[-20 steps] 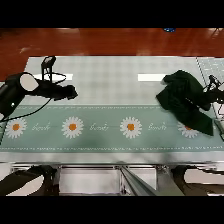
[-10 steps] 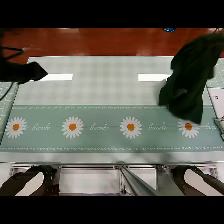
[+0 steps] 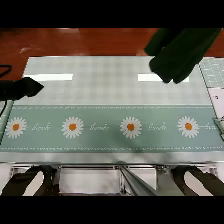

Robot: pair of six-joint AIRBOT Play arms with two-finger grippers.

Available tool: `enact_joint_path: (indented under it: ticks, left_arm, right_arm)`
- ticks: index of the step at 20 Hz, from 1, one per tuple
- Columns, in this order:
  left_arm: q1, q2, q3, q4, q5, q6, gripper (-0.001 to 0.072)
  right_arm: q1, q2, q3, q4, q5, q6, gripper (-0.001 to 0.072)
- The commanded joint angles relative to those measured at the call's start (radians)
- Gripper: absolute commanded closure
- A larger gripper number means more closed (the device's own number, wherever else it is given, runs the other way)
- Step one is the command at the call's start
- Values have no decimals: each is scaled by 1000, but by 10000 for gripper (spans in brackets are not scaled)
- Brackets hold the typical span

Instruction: Fold the shirts.

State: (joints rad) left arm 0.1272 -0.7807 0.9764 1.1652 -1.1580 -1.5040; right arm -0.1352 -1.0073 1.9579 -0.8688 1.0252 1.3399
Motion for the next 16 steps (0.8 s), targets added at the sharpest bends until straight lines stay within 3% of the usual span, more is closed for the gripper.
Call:
enact_joint_path:
  ticks: [1, 10, 13, 16]
  left_arm:
    - [2, 16, -80, -63, 19, 0, 202]
    - [-10, 16, -93, -68, 21, 0, 203]
    - [-22, 16, -93, -66, 20, 1, 202]
    - [-37, 16, -94, -67, 20, 3, 202]
  right_arm:
    - [162, -12, 43, -13, 24, 12, 688]
    - [676, -219, 42, -201, 188, 125, 688]
    - [748, -268, 29, -307, 295, 169, 688]
    - [751, -266, -108, -324, 293, 183, 688]
